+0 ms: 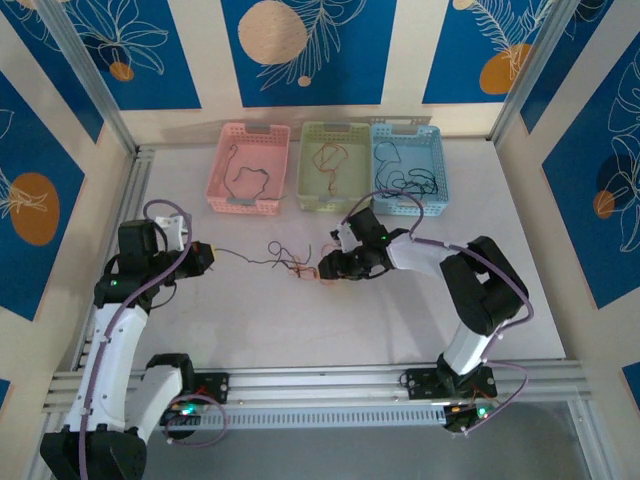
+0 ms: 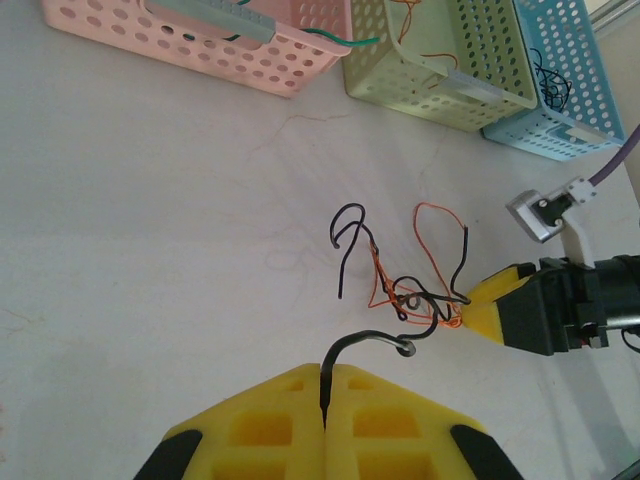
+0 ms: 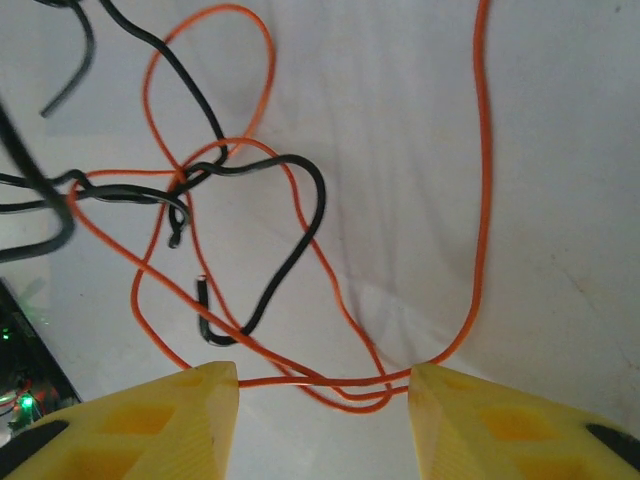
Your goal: Untangle the cables
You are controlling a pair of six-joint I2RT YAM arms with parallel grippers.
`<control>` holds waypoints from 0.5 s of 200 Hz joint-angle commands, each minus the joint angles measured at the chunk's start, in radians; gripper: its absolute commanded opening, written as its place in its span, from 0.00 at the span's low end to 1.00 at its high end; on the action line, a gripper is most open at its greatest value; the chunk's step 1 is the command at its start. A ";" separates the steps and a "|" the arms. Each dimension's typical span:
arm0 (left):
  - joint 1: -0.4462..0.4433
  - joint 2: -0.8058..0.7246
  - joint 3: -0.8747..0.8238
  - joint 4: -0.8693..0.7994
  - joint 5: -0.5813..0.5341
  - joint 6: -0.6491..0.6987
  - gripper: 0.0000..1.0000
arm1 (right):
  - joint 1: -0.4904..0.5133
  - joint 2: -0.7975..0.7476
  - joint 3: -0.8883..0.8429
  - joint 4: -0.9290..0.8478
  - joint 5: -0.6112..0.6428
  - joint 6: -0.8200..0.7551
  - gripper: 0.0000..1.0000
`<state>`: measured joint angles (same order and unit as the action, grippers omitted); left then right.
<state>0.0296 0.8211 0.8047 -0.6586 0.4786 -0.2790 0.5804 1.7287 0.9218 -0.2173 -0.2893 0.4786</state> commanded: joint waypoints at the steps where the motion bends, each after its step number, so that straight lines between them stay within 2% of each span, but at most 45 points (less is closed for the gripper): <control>1: -0.006 -0.011 0.004 -0.010 -0.003 0.006 0.00 | 0.011 0.030 0.042 -0.017 -0.020 -0.024 0.48; 24: -0.007 -0.013 0.004 -0.010 -0.003 0.005 0.00 | 0.015 0.043 0.055 -0.025 -0.014 -0.031 0.46; 49: -0.007 -0.011 0.004 -0.010 -0.003 0.006 0.00 | 0.016 0.046 0.064 -0.027 -0.020 -0.037 0.38; 100: -0.007 -0.011 0.004 -0.010 -0.005 0.006 0.00 | 0.016 0.002 0.062 -0.028 -0.008 -0.048 0.05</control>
<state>0.0296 0.8207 0.8047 -0.6590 0.4774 -0.2790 0.5900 1.7653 0.9691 -0.2253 -0.2893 0.4454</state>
